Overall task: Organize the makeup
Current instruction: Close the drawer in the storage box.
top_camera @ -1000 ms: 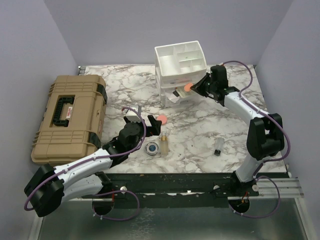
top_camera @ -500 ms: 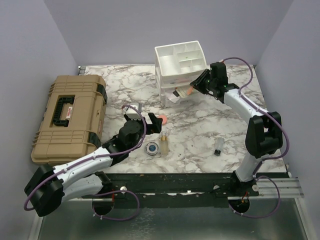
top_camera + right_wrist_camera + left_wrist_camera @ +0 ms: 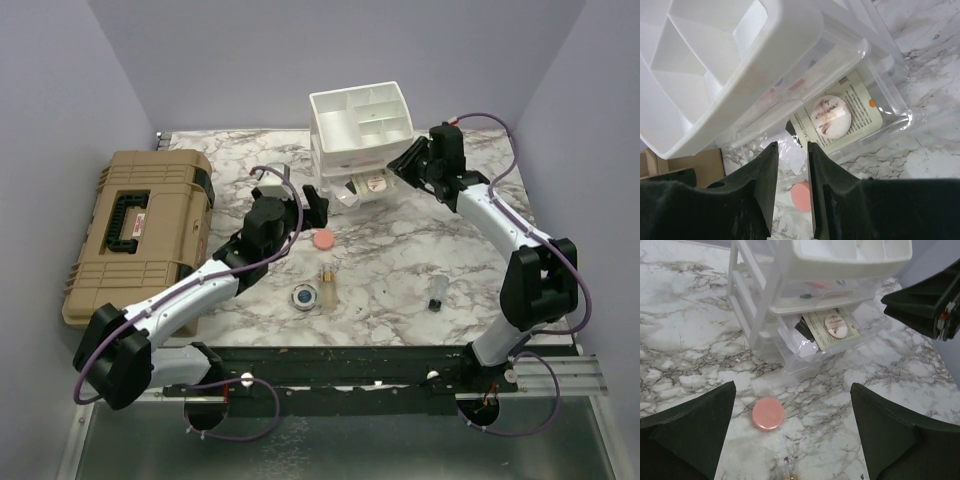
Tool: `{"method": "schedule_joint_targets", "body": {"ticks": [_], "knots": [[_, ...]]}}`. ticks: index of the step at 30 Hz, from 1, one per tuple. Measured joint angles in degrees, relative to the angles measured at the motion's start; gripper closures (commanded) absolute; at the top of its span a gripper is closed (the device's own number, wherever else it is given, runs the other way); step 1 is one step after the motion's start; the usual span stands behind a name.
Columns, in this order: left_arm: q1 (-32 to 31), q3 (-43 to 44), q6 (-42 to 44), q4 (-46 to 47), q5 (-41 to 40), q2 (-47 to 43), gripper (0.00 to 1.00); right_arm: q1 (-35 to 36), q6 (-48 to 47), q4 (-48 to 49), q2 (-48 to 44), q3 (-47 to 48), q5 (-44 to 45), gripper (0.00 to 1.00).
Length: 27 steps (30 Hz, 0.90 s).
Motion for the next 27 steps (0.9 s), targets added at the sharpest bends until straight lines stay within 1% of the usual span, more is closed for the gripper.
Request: {"method": "schedule_joint_targets", "body": {"ticks": [7, 9, 11, 15, 17, 20, 22, 23, 24, 27], "knots": [[5.35, 9.94, 0.66, -0.63, 6.32, 8.68, 0.01, -0.15, -1.29, 1.70, -2.25, -4.33, -2.05, 0.64], [6.60, 12.02, 0.74, -0.79, 7.67, 10.36, 0.01, -0.15, -1.46, 3.34, -3.10, -6.80, -2.51, 0.64], [8.00, 14.80, 0.70, -1.05, 9.79, 12.28, 0.01, -0.15, -1.27, 6.51, -5.35, -11.28, -2.78, 0.55], [10.47, 19.91, 0.57, -1.27, 12.79, 15.39, 0.01, -0.15, 0.68, 13.92, -11.37, -20.83, -2.78, 0.54], [11.63, 22.88, 0.52, -1.18, 14.47, 17.27, 0.02, -0.15, 2.32, 17.18, -13.40, -24.02, -2.45, 0.54], [13.25, 27.67, 0.07, -1.09, 17.53, 20.90, 0.05, -0.15, 5.35, 22.23, -14.73, -27.45, -1.70, 0.54], [13.88, 30.77, -0.17, -1.22, 18.73, 23.61, 0.06, -0.15, 7.45, 25.51, -14.80, -29.68, -1.42, 0.54], [14.03, 32.22, -0.22, -1.29, 19.04, 24.90, 0.06, -0.17, 8.83, 27.19, -14.80, -31.04, -1.33, 0.49], [14.19, 33.75, -0.22, -1.49, 19.26, 26.29, 0.06, -0.15, 10.19, 28.74, -14.80, -32.44, -1.29, 0.40], [14.60, 39.08, 0.17, -3.50, 19.96, 31.04, 0.12, -0.17, 13.92, 33.66, -13.92, -35.85, -1.53, 0.37]]}}
